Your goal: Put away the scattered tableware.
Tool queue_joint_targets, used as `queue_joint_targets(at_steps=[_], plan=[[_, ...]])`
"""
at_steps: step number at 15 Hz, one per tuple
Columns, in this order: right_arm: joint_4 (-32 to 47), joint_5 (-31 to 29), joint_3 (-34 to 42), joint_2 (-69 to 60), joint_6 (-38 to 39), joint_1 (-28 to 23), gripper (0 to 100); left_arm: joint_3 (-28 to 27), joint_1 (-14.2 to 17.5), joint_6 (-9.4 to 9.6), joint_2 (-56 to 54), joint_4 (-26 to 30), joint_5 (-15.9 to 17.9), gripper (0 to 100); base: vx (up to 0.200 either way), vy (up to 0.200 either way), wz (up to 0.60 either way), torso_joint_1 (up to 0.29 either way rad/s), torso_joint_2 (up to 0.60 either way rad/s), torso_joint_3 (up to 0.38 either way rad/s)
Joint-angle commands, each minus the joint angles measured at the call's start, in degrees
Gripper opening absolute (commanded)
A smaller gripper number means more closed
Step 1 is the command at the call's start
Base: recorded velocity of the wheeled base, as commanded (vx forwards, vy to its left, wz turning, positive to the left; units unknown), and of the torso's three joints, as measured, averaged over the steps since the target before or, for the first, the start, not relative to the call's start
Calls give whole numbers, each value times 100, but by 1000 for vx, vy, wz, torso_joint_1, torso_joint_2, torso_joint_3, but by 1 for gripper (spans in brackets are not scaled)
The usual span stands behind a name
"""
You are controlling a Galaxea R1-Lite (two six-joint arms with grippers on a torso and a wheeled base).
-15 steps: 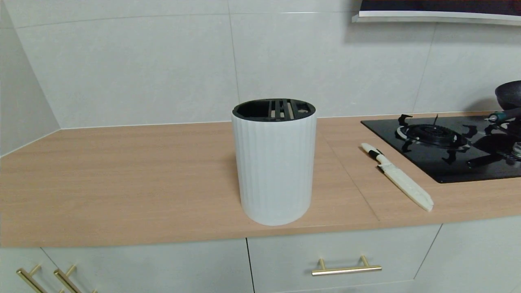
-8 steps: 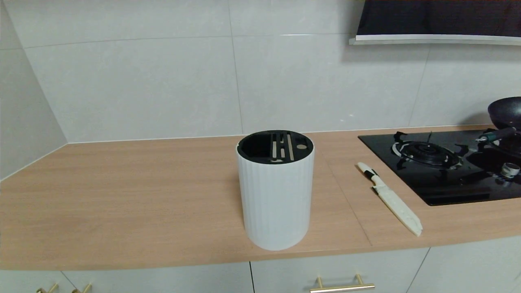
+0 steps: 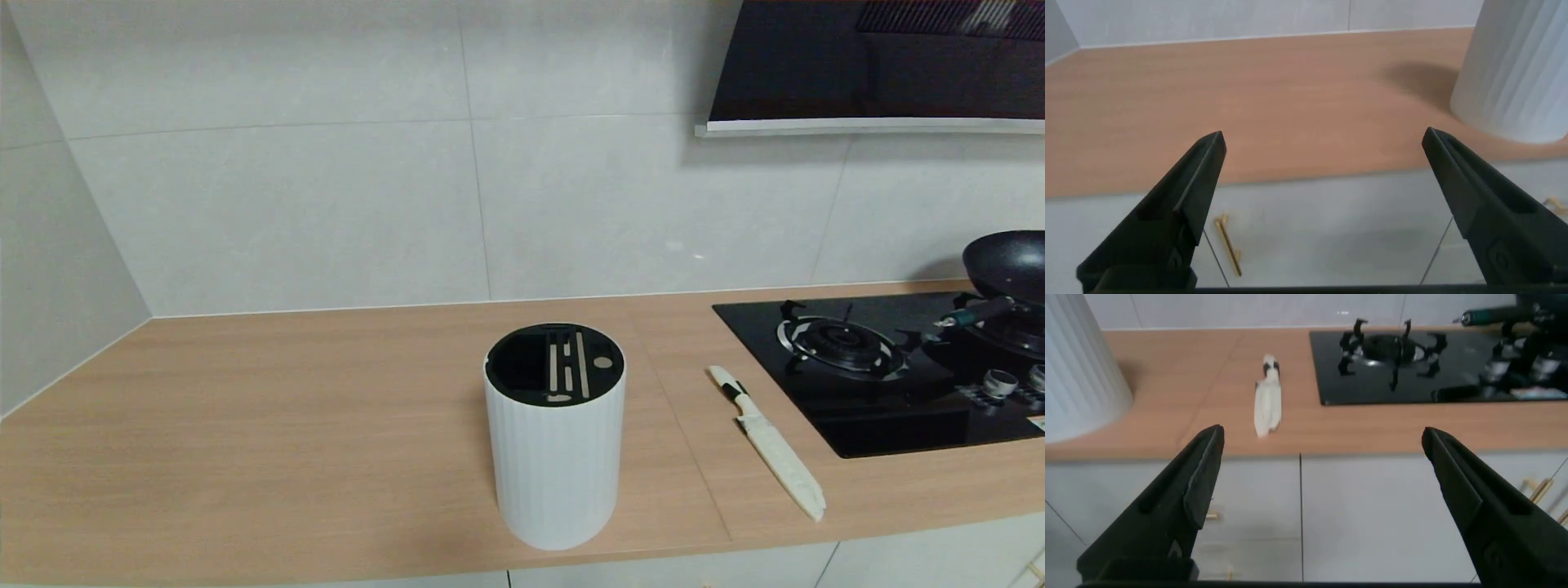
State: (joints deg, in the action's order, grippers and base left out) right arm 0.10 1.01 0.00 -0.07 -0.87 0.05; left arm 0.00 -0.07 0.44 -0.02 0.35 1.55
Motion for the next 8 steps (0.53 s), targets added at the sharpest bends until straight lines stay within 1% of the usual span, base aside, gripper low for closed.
queue_joint_targets(at_steps=[1, 5, 8], plan=[[-1, 4, 0, 7, -1, 4, 100, 0, -1, 0, 2, 0, 3, 100, 0, 0, 0, 271, -569, -290], [-1, 4, 0, 7, -1, 4, 100, 0, -1, 0, 2, 0, -5, 100, 0, 0, 0, 277, -592, -309], [-10, -5, 0, 7, -1, 4, 100, 0, -1, 0, 2, 0, 3, 100, 0, 0, 0, 238, -471, -246]])
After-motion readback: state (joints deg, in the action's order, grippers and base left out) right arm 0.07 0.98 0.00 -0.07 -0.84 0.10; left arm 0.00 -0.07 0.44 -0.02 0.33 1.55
